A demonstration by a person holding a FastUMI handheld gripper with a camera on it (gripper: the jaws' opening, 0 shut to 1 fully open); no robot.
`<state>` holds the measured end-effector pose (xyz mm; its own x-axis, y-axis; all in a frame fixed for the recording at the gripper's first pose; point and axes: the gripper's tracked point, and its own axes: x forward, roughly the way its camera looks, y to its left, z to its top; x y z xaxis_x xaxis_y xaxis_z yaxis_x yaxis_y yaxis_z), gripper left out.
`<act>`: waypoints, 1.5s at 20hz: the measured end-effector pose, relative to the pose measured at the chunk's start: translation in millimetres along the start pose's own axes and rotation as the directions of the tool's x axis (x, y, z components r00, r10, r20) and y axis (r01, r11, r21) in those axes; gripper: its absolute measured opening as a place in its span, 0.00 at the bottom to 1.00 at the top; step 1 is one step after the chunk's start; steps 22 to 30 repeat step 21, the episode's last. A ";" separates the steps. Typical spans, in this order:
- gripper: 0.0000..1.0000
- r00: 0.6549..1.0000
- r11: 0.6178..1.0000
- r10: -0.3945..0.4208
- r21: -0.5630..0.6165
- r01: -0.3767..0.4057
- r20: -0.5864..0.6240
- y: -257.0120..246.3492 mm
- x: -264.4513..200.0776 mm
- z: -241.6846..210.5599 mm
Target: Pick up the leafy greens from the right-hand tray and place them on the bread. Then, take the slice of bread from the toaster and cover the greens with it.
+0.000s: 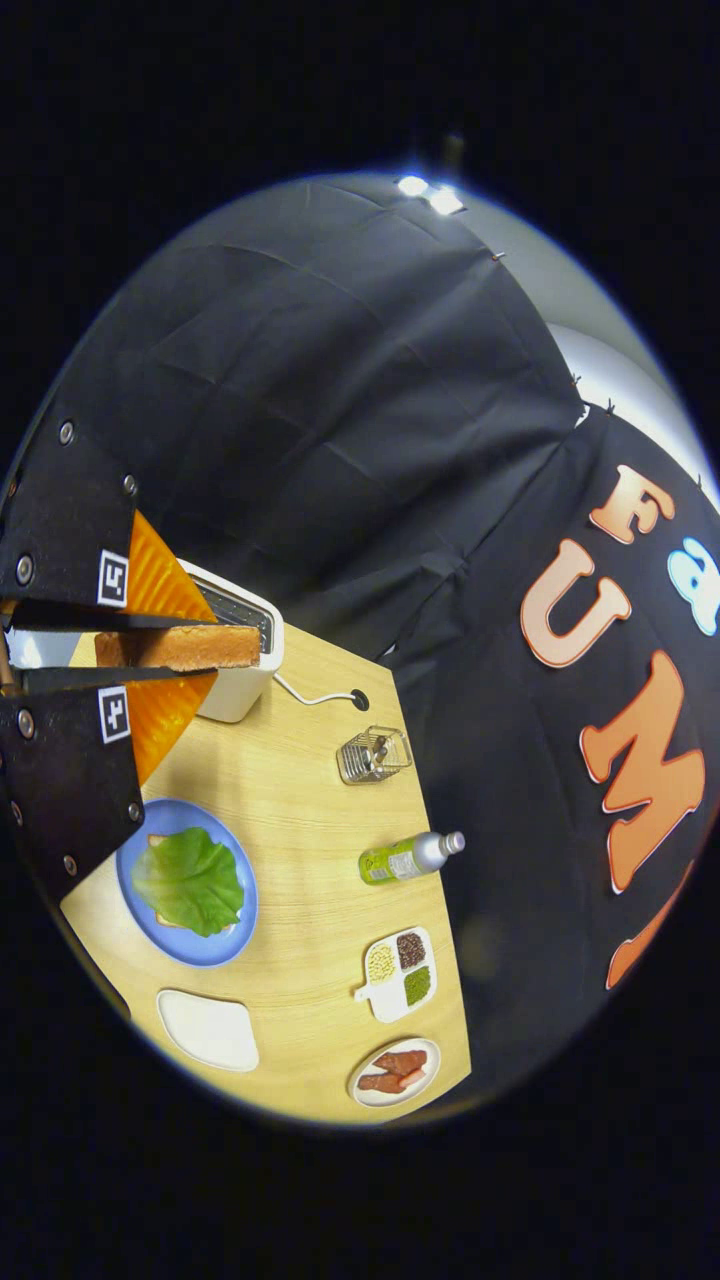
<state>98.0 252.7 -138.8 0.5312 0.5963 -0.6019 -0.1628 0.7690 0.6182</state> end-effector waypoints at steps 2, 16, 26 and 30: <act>0.15 0.999 0.999 0.027 0.024 -0.028 0.016 -13.2 -7.2 1.8; 0.14 0.988 0.957 0.139 0.249 -0.151 0.063 -107.7 0.0 -24.3; 0.15 0.995 0.950 0.089 0.296 -0.101 0.054 -149.8 13.6 -42.6; 0.15 0.995 0.950 0.089 0.296 -0.101 0.054 -149.8 13.6 -42.6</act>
